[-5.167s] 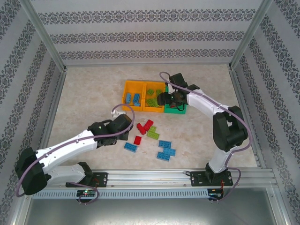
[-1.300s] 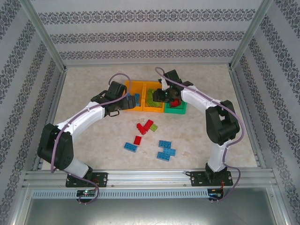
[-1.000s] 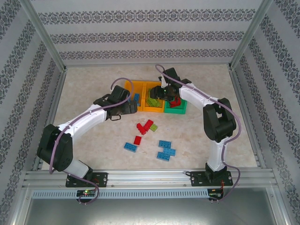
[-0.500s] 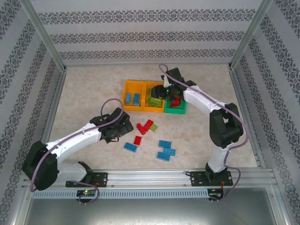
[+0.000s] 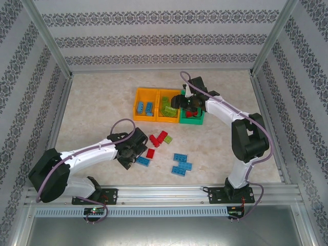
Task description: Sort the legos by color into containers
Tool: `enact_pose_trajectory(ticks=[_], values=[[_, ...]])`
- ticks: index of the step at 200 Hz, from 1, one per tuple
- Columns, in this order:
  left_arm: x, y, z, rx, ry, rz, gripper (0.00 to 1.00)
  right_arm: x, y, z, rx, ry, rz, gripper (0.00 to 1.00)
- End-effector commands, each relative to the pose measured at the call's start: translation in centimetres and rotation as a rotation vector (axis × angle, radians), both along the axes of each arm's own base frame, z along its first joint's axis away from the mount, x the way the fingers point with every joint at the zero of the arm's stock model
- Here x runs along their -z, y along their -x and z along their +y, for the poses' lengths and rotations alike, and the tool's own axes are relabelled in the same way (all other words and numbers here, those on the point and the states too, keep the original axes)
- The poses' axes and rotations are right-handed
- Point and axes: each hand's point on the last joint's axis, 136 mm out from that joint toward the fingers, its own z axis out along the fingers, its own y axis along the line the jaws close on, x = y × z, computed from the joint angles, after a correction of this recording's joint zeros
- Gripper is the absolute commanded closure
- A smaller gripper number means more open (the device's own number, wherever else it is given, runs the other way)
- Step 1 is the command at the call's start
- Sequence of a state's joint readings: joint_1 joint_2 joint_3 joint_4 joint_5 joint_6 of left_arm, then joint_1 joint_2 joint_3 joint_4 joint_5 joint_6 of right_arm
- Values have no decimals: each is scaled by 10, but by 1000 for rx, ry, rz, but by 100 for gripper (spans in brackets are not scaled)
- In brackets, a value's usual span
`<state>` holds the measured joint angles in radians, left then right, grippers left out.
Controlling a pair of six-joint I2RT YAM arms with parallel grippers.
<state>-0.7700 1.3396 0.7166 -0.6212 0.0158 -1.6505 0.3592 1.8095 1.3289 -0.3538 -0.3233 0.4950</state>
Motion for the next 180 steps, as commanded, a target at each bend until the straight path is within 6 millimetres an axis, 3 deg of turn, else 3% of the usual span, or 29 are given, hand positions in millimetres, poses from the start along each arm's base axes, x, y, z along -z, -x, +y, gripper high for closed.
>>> enact_pose_trajectory(ticks=[1, 35, 112, 180], values=[[6, 1, -9, -70, 38, 21, 17, -22, -1, -2, -10, -30, -59, 32], [8, -4, -18, -77, 54, 21, 22, -22, 0, -6, -8, -28, -61, 32], [9, 10, -29, -104, 67, 76, 30, -11, 1, -18, 20, -45, -39, 31], [29, 14, -17, -171, 11, 70, 48, -5, 5, -30, 35, -58, -26, 31]])
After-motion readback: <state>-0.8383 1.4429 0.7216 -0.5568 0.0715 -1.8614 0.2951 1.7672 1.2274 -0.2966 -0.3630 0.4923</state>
